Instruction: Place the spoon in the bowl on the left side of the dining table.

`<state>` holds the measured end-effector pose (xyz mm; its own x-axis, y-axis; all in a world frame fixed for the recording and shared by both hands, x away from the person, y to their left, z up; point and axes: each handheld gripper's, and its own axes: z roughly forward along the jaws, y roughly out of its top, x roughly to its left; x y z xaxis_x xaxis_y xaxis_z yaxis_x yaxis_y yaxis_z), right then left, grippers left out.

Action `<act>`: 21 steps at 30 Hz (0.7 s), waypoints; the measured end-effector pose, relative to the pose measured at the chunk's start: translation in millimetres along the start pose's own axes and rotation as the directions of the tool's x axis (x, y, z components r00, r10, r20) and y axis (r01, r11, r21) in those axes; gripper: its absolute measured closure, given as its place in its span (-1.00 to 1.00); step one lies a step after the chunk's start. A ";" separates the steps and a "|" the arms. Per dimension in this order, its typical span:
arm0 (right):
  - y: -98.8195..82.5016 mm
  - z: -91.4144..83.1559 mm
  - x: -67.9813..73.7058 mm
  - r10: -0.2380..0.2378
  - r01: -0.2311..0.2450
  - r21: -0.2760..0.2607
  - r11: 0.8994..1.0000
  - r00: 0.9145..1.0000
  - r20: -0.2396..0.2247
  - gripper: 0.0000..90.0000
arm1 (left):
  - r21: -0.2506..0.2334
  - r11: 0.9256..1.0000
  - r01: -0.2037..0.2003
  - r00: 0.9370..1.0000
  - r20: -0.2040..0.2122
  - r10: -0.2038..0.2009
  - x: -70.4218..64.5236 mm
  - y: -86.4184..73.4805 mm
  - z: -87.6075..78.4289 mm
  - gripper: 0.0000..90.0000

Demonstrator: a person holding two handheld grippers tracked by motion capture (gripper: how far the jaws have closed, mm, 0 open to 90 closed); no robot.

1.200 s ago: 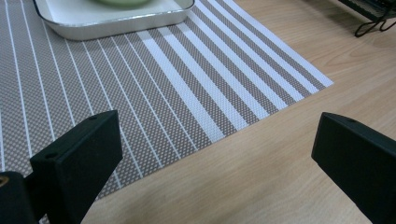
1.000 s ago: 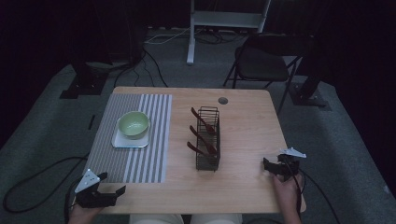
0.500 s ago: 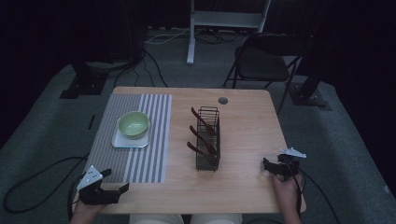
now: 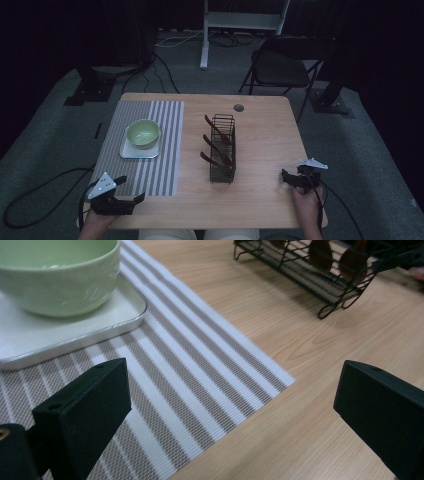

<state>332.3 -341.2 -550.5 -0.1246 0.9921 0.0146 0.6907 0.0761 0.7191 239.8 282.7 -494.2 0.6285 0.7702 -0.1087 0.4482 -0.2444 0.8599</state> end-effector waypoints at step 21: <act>0.0 0.0 0.0 0.000 0.000 0.000 1.000 1.000 0.000 -0.74 | -0.013 0.999 -0.053 0.996 0.072 0.054 -18.8 33.7 21.6 -0.96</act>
<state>332.3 -341.2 -550.5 -0.1247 0.9921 0.0147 0.6907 0.0762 0.7191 256.8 247.2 -474.0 0.6961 0.7112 -0.0982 0.4059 -0.2770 0.8709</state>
